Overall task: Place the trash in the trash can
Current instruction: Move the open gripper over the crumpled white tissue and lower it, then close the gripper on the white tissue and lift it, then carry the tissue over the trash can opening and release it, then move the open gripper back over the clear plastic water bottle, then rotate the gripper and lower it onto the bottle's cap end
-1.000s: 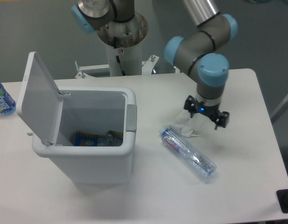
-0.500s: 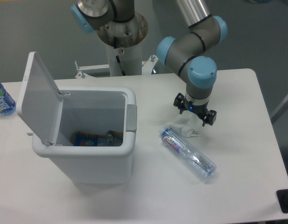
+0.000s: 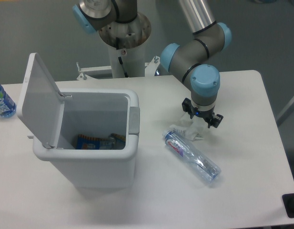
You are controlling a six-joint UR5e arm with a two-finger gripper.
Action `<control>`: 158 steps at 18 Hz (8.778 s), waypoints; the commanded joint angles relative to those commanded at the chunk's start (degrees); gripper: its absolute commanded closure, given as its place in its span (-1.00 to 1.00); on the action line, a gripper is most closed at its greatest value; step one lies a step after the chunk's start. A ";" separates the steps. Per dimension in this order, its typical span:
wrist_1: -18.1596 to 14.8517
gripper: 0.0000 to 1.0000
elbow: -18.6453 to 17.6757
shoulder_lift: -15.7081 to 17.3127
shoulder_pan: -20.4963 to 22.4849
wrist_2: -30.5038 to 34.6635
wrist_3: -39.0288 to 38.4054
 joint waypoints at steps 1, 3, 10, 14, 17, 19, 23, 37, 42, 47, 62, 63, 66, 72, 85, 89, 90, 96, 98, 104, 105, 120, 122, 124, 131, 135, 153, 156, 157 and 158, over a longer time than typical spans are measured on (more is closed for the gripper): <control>0.09 0.36 0.09 0.00 0.00 0.00 -0.26; 0.00 0.45 0.53 -0.09 0.00 0.09 -0.53; -0.53 0.96 2.63 0.17 0.44 0.09 -0.35; -0.88 0.98 4.22 0.70 1.75 -0.61 -0.09; -2.37 0.98 5.53 0.79 3.07 -2.45 0.00; -4.12 0.98 6.85 0.97 4.21 -5.61 -0.18; -5.45 0.98 8.70 1.67 5.19 -9.58 -0.53; -5.45 1.00 19.77 1.49 5.63 -28.89 -23.53; -5.45 1.00 23.37 1.84 5.63 -34.27 -30.31; -5.45 1.00 26.80 2.72 5.28 -39.89 -36.55; -5.45 1.00 23.31 13.61 -5.01 -48.60 -46.76; -5.36 1.00 21.38 14.93 -5.62 -49.04 -46.67; -4.40 1.00 14.70 19.15 -6.85 -49.22 -45.88; -4.40 0.99 11.87 21.01 -10.19 -49.13 -45.79; -4.31 -0.08 10.81 20.92 -11.25 -48.87 -43.68; -4.40 -0.14 11.43 20.74 -9.76 -48.78 -43.60; -4.40 -0.14 11.60 20.74 -8.97 -48.78 -43.59; -4.57 -0.28 18.97 15.92 -5.71 -48.87 -44.30; -4.57 -0.52 20.73 13.02 -4.57 -48.78 -44.03; -5.01 -1.00 26.27 3.01 -1.67 -42.46 -45.87; -5.01 -1.00 26.80 1.60 -1.67 -41.15 -47.01; -12.57 -1.00 27.42 -6.49 -3.50 -18.03 -60.02; -12.48 -1.00 27.60 -8.34 -4.04 -16.01 -60.73; -12.66 -1.00 27.95 -10.45 -5.26 -11.01 -61.26; -11.87 -1.00 28.74 -13.53 -7.20 -5.89 -67.84; -11.78 -0.93 29.00 -14.85 -7.47 -4.93 -68.99; -11.78 -0.26 31.38 -18.81 -9.32 -0.18 -74.09; -11.78 -0.18 31.64 -18.72 -9.32 -0.18 -74.27; -11.87 -0.16 31.90 -18.63 -9.32 -0.18 -74.36; -11.87 -0.16 32.08 -18.55 -9.32 -0.26 -74.44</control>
